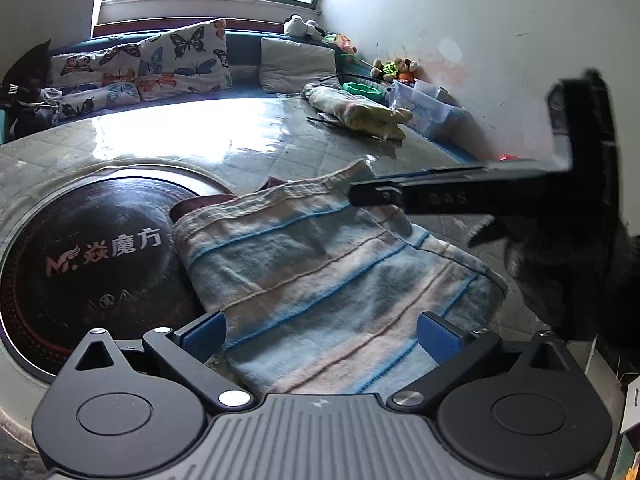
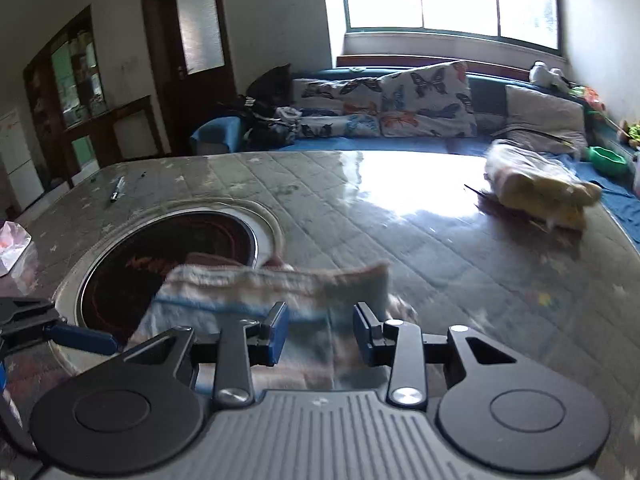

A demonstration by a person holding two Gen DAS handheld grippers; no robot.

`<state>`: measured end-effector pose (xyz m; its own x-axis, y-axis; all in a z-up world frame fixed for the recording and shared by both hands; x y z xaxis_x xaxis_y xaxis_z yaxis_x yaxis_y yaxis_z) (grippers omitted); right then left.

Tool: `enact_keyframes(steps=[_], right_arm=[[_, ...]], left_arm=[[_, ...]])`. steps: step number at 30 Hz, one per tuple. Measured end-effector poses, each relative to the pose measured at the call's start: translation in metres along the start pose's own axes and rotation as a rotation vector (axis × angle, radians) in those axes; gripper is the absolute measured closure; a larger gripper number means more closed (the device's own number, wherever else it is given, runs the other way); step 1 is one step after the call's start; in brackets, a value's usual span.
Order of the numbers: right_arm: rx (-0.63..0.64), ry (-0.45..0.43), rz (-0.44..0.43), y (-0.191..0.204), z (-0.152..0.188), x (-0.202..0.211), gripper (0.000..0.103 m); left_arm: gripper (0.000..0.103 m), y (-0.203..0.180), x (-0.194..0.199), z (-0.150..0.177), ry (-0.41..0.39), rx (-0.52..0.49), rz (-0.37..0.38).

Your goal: Fold towel

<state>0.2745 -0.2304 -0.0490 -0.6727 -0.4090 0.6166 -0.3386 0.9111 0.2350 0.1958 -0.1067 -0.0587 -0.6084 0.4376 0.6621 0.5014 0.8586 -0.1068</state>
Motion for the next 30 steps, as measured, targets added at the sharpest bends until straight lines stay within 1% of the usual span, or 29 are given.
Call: enact_keyframes(steps=[3,6,12,14,16,18,20,22,25,26,27,30], right_arm=[[0.004,0.032,0.01,-0.002,-0.007,-0.024,0.067],[-0.018,0.077,0.035,-0.01,-0.004,-0.044,0.067],[-0.024,0.076,0.028,-0.015,-0.001,-0.048,0.061],[-0.018,0.065,0.028,-0.014,-0.002,-0.044,0.056],[-0.007,0.06,0.028,-0.009,-0.002,-0.04,0.044],[0.006,0.057,0.026,-0.004,-0.003,-0.036,0.038],[0.022,0.056,0.019,0.003,-0.005,-0.034,0.035],[0.038,0.055,0.013,0.009,-0.006,-0.032,0.029],[0.056,0.054,-0.004,0.022,-0.008,-0.033,0.027],[0.059,0.054,-0.013,0.027,-0.008,-0.034,0.02],[0.061,0.053,-0.022,0.031,-0.008,-0.035,0.018],[0.065,0.06,-0.038,0.042,-0.007,-0.042,0.018]], left_arm=[[0.0,0.005,-0.001,0.001,0.001,0.01,-0.005],[0.0,0.011,0.0,0.003,-0.004,0.021,-0.011],[0.0,0.021,0.006,-0.002,-0.037,0.042,-0.045],[0.0,0.024,0.008,-0.004,-0.042,0.057,-0.047],[0.0,0.026,0.008,-0.005,-0.04,0.071,-0.047],[0.0,0.029,0.009,-0.005,-0.038,0.08,-0.059],[0.0,0.032,0.01,-0.005,-0.036,0.088,-0.072],[0.0,0.034,0.013,-0.002,-0.033,0.092,-0.088],[0.0,0.037,0.019,0.002,-0.033,0.096,-0.105],[0.0,0.039,0.02,0.003,-0.033,0.097,-0.109],[0.0,0.041,0.022,0.004,-0.033,0.098,-0.114],[0.0,0.046,0.026,0.008,-0.03,0.107,-0.126]])
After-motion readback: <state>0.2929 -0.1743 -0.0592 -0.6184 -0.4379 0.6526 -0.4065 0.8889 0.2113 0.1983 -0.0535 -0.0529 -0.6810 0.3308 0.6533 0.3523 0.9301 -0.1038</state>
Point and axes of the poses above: each gripper's, at about its wrist camera, not at the fingertips, and x roughly against the way its jaws point, y to its left, z to its underside, the point moved 10 cm from there along -x, roughly the way its jaws point, and after that the axes turned 10 degrees about -x, right-handed, at the moved point
